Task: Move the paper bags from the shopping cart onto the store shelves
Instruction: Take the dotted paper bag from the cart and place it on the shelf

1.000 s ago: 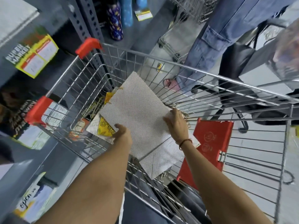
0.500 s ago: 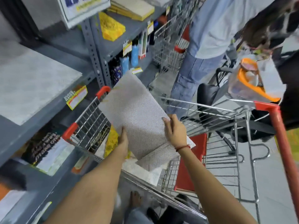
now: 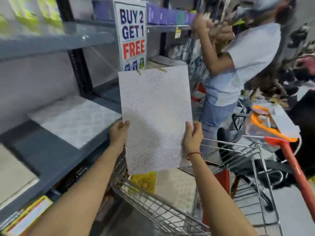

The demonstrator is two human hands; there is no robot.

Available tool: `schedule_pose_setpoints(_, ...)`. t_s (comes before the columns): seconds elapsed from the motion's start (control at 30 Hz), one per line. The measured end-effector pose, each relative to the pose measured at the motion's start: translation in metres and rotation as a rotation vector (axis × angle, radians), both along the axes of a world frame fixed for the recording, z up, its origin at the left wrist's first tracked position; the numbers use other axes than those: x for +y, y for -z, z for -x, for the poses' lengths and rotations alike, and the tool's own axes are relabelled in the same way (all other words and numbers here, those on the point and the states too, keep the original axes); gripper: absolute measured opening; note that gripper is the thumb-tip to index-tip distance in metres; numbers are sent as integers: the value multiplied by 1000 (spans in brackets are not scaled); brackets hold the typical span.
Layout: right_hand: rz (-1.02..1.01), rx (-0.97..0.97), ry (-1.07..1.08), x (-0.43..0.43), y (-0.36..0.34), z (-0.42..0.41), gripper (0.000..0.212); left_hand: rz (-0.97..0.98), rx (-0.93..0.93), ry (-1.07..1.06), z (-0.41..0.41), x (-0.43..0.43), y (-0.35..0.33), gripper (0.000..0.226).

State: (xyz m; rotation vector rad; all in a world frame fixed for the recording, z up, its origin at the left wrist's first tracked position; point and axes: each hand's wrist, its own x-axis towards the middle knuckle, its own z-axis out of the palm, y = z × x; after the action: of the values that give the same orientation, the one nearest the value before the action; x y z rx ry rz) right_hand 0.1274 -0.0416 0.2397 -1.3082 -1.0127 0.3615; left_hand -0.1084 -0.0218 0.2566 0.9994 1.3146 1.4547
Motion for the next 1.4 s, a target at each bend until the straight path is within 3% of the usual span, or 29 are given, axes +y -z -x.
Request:
schedule_pose_setpoints(0.17,24,75,-150,1,3,58,11,-46,-8,-223,47,-27,-4,29)
schedule_pose_setpoints(0.27,36,124,-305,3,6,92,8,-50,-22,-344,80,-35,-2,19)
schedule_pose_setpoints(0.5,261,6,-781,12,15,138,40,14,-81,-611,148,-45,3,38)
schedule_pose_setpoints(0.67,386,-137,-941,32,26,153,45,84,-129,-757,182,-41,-4,29)
schedule_pose_setpoints(0.77,409,-193,-905,56,17,168,42,143,-139,-709,196,-30,-8,30)
schedule_pose_setpoints(0.87,445,-298,-826,92,4,183,50,294,-12,-585,200,-17,-12,14)
schedule_pose_setpoints(1.03,504,-393,-722,152,-9,207,43,527,338,-452,197,2,8,39)
schedule_pose_setpoints(1.1,528,-408,-691,172,-6,217,42,501,327,-404,195,10,14,74)
schedule_pose_setpoints(1.2,573,-431,-672,196,5,232,44,459,328,-283,192,19,19,103)
schedule_pose_setpoints(1.3,600,-519,-665,208,18,241,46,590,561,-116,192,21,27,110)
schedule_pose_setpoints(1.4,601,-696,-617,214,28,248,54,655,795,-80,185,18,34,97)
